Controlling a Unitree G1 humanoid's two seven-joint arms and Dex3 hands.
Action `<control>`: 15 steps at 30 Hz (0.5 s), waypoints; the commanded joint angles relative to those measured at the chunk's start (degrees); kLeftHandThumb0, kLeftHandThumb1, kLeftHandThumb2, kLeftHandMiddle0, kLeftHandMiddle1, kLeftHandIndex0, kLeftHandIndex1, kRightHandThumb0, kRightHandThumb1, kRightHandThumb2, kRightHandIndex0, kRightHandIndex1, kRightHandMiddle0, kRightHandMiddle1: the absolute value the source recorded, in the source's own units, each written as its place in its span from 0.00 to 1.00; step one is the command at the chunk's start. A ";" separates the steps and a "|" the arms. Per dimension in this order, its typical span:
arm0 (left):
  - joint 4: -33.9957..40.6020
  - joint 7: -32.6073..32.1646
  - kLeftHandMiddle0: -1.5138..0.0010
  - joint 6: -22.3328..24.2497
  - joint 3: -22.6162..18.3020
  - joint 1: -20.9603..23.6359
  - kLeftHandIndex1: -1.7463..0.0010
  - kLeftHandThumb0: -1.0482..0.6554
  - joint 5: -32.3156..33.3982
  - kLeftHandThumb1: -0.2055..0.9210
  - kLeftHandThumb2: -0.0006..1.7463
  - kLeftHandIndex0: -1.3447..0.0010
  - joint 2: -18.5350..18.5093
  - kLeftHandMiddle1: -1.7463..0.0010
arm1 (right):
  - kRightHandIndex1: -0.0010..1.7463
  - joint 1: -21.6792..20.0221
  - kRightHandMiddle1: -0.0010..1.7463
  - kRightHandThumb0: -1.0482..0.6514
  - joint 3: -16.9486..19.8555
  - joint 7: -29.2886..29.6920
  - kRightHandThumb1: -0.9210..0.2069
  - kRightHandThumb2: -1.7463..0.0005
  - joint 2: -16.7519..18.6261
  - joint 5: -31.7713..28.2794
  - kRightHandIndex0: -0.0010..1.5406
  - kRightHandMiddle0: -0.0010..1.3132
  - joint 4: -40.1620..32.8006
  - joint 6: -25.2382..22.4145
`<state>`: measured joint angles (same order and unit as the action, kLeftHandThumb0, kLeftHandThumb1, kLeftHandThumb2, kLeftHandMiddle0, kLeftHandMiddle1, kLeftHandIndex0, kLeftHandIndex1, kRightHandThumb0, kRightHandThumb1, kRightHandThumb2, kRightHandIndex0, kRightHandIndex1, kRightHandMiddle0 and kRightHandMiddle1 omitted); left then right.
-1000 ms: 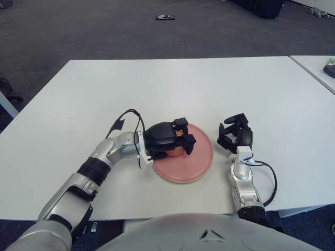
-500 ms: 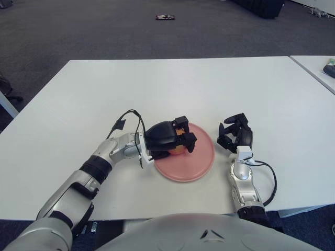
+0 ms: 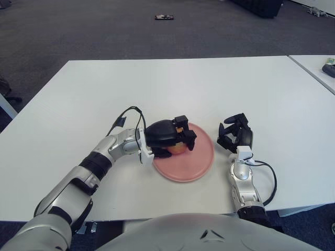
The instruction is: Put the apple into the plate.
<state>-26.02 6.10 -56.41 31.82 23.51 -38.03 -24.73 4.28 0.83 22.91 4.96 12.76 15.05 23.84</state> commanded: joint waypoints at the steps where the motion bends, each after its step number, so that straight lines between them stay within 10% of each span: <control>1: -1.45 1.93 0.99 0.81 0.90 -1.53 0.34 0.30 0.56 0.68 0.59 0.98 0.35 0.44 | 0.96 -0.32 1.00 0.38 0.07 -0.22 0.30 0.43 -0.01 -0.05 0.43 0.31 -1.22 -0.61; 8: -1.74 -0.40 1.00 1.13 -0.90 -2.91 0.62 0.20 2.27 0.73 0.52 1.00 1.20 0.71 | 0.95 -0.30 1.00 0.38 0.20 -0.74 0.30 0.43 0.09 -0.77 0.42 0.31 -1.55 -0.95; 15: -1.54 -1.69 1.00 2.85 -3.32 -2.43 0.65 0.14 2.79 0.74 0.49 1.00 1.54 0.79 | 0.94 -0.39 1.00 0.38 0.37 -0.97 0.30 0.43 0.13 -0.94 0.41 0.31 -1.35 -0.87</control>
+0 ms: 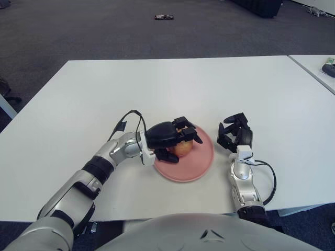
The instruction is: Put the apple into the plate.
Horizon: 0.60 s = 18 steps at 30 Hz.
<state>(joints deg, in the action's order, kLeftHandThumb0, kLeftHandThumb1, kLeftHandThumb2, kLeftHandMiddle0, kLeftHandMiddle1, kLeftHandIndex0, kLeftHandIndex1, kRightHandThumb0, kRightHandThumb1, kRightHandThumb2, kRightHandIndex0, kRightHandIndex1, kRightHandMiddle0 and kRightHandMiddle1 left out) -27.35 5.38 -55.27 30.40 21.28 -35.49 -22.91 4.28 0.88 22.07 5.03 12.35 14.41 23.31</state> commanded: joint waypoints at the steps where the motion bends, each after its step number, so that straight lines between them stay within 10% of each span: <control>1: -0.03 -1.17 1.00 2.27 -2.51 -0.19 0.66 0.13 0.52 0.74 0.48 1.00 -0.28 0.82 | 0.93 -0.39 1.00 0.38 0.34 -0.10 0.30 0.44 0.06 -0.48 0.41 0.31 -0.69 -0.37; 18: -1.50 -2.94 1.00 2.21 -12.42 0.68 0.95 0.06 11.22 0.67 0.48 1.00 -0.05 1.00 | 0.94 -0.46 1.00 0.38 0.71 -0.76 0.30 0.43 -0.01 -1.16 0.41 0.31 0.00 0.26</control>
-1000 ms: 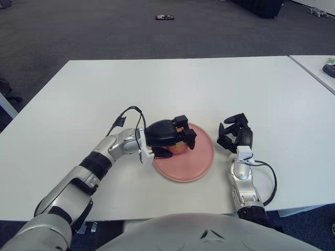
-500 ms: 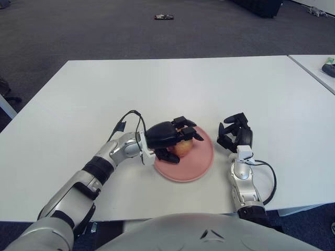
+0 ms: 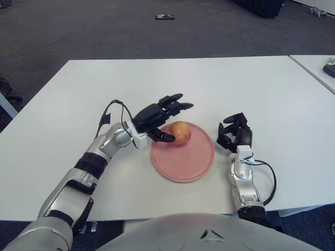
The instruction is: Put the apple into the plate.
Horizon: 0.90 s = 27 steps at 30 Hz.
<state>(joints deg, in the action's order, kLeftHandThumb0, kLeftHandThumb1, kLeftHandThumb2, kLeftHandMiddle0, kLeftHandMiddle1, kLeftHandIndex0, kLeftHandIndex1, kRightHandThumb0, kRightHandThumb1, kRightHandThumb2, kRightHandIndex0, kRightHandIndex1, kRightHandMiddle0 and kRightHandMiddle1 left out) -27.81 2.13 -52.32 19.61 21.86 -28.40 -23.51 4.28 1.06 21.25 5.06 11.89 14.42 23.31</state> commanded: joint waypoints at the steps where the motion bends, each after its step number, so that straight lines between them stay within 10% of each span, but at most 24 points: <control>1: -1.17 0.99 1.00 -0.81 -1.91 -0.06 0.95 0.06 5.95 0.65 0.49 1.00 0.87 1.00 | 0.95 -0.52 1.00 0.38 0.56 0.10 0.30 0.43 -0.05 -0.68 0.41 0.31 0.12 0.38; 12: 4.73 11.17 0.99 10.49 -6.72 -5.44 0.81 0.09 31.08 0.56 0.55 1.00 6.84 1.00 | 0.95 -0.46 1.00 0.38 0.56 -0.03 0.31 0.43 0.10 -0.64 0.41 0.31 -0.09 0.42; 19: 8.36 8.27 1.00 26.48 -13.58 -1.77 0.72 0.09 41.98 0.79 0.47 1.00 14.47 0.85 | 0.95 -0.45 1.00 0.38 0.63 -0.04 0.31 0.43 0.02 -0.36 0.41 0.31 -0.08 0.28; 27: 19.46 1.58 1.00 20.34 -18.09 -15.84 0.79 0.15 35.90 0.86 0.47 1.00 18.61 0.77 | 0.95 -0.60 1.00 0.38 0.48 0.28 0.31 0.42 -0.05 0.27 0.42 0.32 0.10 0.55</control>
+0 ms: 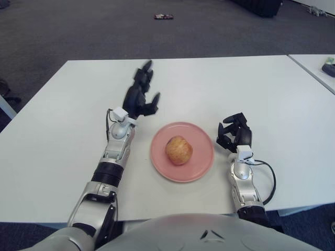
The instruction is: Put the apple into the plate.
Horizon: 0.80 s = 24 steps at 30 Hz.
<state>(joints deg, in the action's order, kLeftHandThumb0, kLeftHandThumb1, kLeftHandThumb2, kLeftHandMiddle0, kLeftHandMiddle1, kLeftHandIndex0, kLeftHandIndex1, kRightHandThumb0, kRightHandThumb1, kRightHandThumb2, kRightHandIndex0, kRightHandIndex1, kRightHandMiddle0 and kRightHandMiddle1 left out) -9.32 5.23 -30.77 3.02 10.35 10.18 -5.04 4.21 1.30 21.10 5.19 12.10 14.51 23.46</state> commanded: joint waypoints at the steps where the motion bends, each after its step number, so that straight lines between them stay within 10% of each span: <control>1: -0.03 -0.88 1.00 -1.20 -2.10 -3.36 0.80 0.14 -1.89 0.88 0.46 1.00 0.11 0.78 | 0.95 -0.54 1.00 0.38 0.22 0.47 0.31 0.42 -0.18 0.14 0.42 0.32 -0.02 0.40; 11: -12.52 9.98 1.00 -5.03 -10.64 1.26 0.92 0.01 15.52 1.00 0.43 1.00 4.22 0.85 | 0.95 -0.61 1.00 0.38 0.06 0.45 0.31 0.42 -0.33 0.27 0.42 0.32 -0.01 0.10; 16: -10.49 -0.08 1.00 -3.06 -14.52 1.35 0.47 0.07 15.49 1.00 0.44 1.00 10.02 0.44 | 0.95 -0.66 1.00 0.38 0.00 0.40 0.31 0.43 -0.44 0.24 0.41 0.31 0.25 0.26; 19: -12.65 -7.00 0.89 -5.33 -17.06 1.61 0.15 0.14 11.22 0.97 0.50 0.80 12.30 0.15 | 0.95 -0.68 1.00 0.38 -0.04 0.42 0.31 0.43 -0.49 0.30 0.42 0.31 0.32 0.10; 24: -16.71 -12.20 0.78 -8.48 -18.79 2.38 0.03 0.31 6.51 0.68 0.61 0.67 13.50 0.03 | 0.95 -0.64 1.00 0.38 -0.18 0.43 0.30 0.43 -0.66 0.38 0.42 0.31 0.44 0.42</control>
<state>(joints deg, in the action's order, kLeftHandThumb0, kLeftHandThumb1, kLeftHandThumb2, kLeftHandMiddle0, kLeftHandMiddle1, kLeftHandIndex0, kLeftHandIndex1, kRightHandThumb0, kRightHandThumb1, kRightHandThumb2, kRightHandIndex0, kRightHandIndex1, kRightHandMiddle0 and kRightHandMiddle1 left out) -24.23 -3.65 -37.44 -14.16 11.49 19.03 7.07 4.00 0.82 21.42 4.97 12.38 14.76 23.49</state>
